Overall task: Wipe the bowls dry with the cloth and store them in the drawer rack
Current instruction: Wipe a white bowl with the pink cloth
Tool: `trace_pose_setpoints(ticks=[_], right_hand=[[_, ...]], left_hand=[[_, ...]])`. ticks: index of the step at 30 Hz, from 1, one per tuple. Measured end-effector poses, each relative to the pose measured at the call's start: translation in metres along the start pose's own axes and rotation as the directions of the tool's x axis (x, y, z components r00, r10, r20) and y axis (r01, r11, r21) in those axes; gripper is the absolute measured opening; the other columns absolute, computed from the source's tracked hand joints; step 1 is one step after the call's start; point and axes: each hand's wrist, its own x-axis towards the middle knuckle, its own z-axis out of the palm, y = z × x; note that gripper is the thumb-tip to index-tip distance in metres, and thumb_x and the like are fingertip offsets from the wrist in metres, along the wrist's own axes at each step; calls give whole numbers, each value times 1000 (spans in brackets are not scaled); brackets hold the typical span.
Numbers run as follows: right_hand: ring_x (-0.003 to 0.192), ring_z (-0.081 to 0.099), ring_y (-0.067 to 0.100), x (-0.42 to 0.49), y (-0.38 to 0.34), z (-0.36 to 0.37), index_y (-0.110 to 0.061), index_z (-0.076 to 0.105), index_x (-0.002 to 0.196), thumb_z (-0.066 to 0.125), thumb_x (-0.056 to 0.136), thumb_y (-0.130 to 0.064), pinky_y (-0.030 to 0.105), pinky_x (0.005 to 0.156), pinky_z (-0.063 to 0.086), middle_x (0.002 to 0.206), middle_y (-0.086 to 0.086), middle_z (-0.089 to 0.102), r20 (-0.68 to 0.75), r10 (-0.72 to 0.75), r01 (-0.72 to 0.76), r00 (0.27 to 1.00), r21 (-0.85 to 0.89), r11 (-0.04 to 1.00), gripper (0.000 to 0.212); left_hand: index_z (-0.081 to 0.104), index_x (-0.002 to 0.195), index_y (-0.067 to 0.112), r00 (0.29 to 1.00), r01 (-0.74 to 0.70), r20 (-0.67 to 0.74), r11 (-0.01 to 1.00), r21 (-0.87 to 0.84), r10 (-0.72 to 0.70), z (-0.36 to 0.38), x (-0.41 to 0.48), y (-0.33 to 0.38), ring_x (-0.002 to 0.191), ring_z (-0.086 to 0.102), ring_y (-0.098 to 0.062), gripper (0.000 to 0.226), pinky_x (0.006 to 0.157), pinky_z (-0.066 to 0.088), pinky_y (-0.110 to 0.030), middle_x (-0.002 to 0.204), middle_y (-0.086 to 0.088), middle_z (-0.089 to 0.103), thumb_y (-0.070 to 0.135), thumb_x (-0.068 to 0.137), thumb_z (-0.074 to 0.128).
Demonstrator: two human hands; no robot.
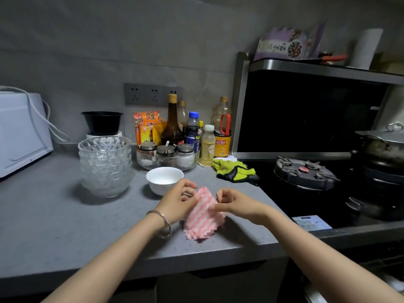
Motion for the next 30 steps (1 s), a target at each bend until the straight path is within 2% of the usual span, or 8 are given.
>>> trace_pose_setpoints(ticks=[5,7,13,16,19,23,27,30], right_hand=[[99,64,22,-2,-32,-4,-3,57,119,60,91,-14,26,85,51,115,16,66,269,-35,-13,962,175,984,31],[97,63,24,3,-42,5,0,57,119,59,92,-21,26,77,50,117,19,64,299,-44,-16,953,196,980,34],[99,66,29,18,-50,31,-3,55,118,53,93,-25,44,89,54,116,18,65,327,14,-189,945,510,839,34],[95,68,29,25,-51,36,-3,59,112,51,94,-26,43,85,54,112,18,67,287,71,-242,955,624,743,31],[84,70,27,31,-49,33,-2,61,105,55,89,-27,40,79,55,101,17,71,152,107,-185,983,745,641,30],[71,71,26,36,-41,29,-1,58,112,52,93,-30,35,59,60,92,18,72,9,154,-86,988,862,500,35],[76,72,30,35,-34,28,-1,55,120,51,94,-31,42,65,59,103,22,69,-11,171,-67,985,891,448,40],[79,71,32,33,-32,27,-1,55,118,52,93,-31,43,67,58,104,23,69,-18,169,-58,985,899,433,39]], left_hand=[[55,107,21,982,-188,12,980,-60,189,-19,-3,22,85,61,-9,22,80,50,-19,91,2,66,10,89,63],[57,109,18,975,-223,-5,974,-43,223,-26,0,30,82,62,-5,23,77,50,-17,86,8,67,11,88,64],[59,104,27,978,-189,-104,978,-86,180,-54,14,25,91,67,-8,23,83,52,-21,95,1,72,12,88,64],[59,112,25,971,-111,-195,982,152,140,-71,25,4,107,60,-16,18,95,48,-31,113,-1,67,22,95,55],[55,129,22,982,14,-163,838,546,90,-80,32,-25,133,38,-23,38,109,32,-34,140,-2,48,38,95,52],[58,127,30,996,70,-84,678,732,-12,-75,39,-47,144,12,-28,48,115,22,-38,154,2,28,55,86,58],[62,116,23,997,19,-58,597,802,47,-66,47,-52,140,26,-22,41,106,30,-31,140,2,49,52,87,57],[63,104,19,990,22,-98,563,826,105,-62,52,-49,119,49,-25,29,88,34,-26,117,-4,63,43,92,54]])
